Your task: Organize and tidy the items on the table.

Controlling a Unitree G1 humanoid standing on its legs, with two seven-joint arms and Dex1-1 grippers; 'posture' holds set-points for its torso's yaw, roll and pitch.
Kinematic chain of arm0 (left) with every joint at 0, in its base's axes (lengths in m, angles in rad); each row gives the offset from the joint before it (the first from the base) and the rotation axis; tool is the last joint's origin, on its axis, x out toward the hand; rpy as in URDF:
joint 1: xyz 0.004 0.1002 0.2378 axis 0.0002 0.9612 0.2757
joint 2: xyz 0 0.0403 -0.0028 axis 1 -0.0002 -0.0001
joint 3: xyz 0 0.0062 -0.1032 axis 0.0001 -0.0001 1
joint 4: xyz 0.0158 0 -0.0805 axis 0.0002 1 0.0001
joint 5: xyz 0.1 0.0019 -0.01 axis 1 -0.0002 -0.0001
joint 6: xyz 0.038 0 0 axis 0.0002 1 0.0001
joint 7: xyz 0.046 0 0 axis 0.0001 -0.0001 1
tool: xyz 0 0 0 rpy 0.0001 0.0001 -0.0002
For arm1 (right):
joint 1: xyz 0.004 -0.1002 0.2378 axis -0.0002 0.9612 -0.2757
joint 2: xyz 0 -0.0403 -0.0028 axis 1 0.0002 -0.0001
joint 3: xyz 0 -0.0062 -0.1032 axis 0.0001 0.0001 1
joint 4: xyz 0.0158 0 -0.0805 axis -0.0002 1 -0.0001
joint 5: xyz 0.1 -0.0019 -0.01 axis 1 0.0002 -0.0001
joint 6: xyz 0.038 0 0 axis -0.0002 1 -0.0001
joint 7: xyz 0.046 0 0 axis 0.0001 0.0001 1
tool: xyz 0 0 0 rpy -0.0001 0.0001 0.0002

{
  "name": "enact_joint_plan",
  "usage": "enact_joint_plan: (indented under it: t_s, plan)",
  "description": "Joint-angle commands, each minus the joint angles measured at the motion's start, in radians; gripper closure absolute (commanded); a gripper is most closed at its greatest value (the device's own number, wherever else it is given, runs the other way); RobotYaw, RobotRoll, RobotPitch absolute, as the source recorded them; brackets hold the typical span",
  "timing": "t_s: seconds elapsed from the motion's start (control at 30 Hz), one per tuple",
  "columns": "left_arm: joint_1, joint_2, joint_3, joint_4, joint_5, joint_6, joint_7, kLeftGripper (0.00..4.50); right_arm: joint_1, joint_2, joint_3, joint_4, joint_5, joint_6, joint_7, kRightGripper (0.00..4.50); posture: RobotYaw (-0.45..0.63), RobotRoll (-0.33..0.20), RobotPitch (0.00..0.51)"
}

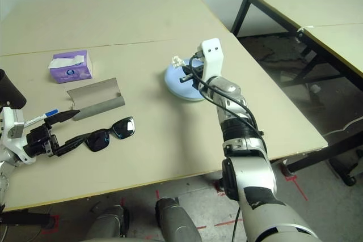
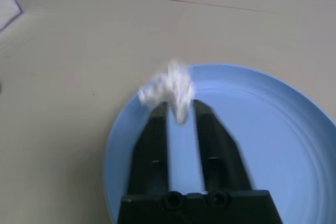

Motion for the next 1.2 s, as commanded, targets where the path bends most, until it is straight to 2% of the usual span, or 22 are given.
enact_joint_plan:
  t_s: [0.03,0.13,0.23,0.27,0.37,0.43,0.53,0.63,0.77,0.93,1.07,1.2]
  plan:
    - [0.006,-0.004,-0.006,0.010,0.008,-0.007,0.001,0.00,0.020,-0.011,0.011,-0.024,-0.014,0.021,-0.004,2.39,-0.11,0.000,0.117]
    - [0.007,-0.002,-0.005,0.012,0.008,-0.008,-0.001,0.00,0.046,-0.049,0.010,-0.093,-0.015,0.067,0.015,1.31,-0.12,0.000,0.120]
    - [0.011,0.008,0.004,0.022,0.005,-0.010,-0.010,0.00,0.122,-0.138,0.012,-0.259,-0.004,0.168,0.074,0.15,-0.11,0.000,0.128]
    - [0.014,0.013,0.009,0.026,0.003,-0.011,-0.016,0.00,0.152,-0.169,0.009,-0.326,0.011,0.212,0.099,0.03,-0.12,0.000,0.132]
    - [0.024,0.037,0.027,0.048,-0.002,-0.016,-0.041,0.00,0.237,-0.259,0.008,-0.612,0.083,0.426,0.165,0.03,-0.14,0.000,0.138]
    - [0.028,0.052,0.033,0.064,-0.003,-0.019,-0.060,0.00,0.255,-0.286,0.015,-0.785,0.136,0.579,0.176,0.03,-0.15,0.000,0.139]
    - [0.028,0.076,0.043,0.086,-0.008,-0.021,-0.096,0.00,0.203,-0.297,0.083,-1.027,0.229,0.810,0.196,0.03,-0.16,0.000,0.141]
    - [0.021,0.101,0.053,0.114,-0.012,-0.026,-0.132,0.00,0.093,-0.313,0.245,-1.145,0.245,0.871,0.245,0.03,-0.17,0.000,0.140]
    - [0.032,0.134,0.073,0.138,-0.023,-0.035,-0.176,0.00,-0.081,-0.286,0.500,-1.132,0.183,0.804,0.319,0.03,-0.16,0.000,0.140]
    - [0.074,0.152,0.112,0.147,-0.027,-0.051,-0.196,0.00,-0.242,-0.158,0.686,-1.017,0.148,0.735,0.406,0.03,-0.14,0.000,0.139]
    - [0.109,0.151,0.147,0.137,-0.031,-0.060,-0.185,0.00,-0.302,-0.052,0.790,-0.898,0.104,0.679,0.444,0.03,-0.11,0.000,0.136]
    - [0.131,0.147,0.163,0.125,-0.032,-0.065,-0.177,0.00,-0.308,0.016,0.867,-0.785,0.034,0.593,0.464,0.03,-0.10,0.000,0.133]
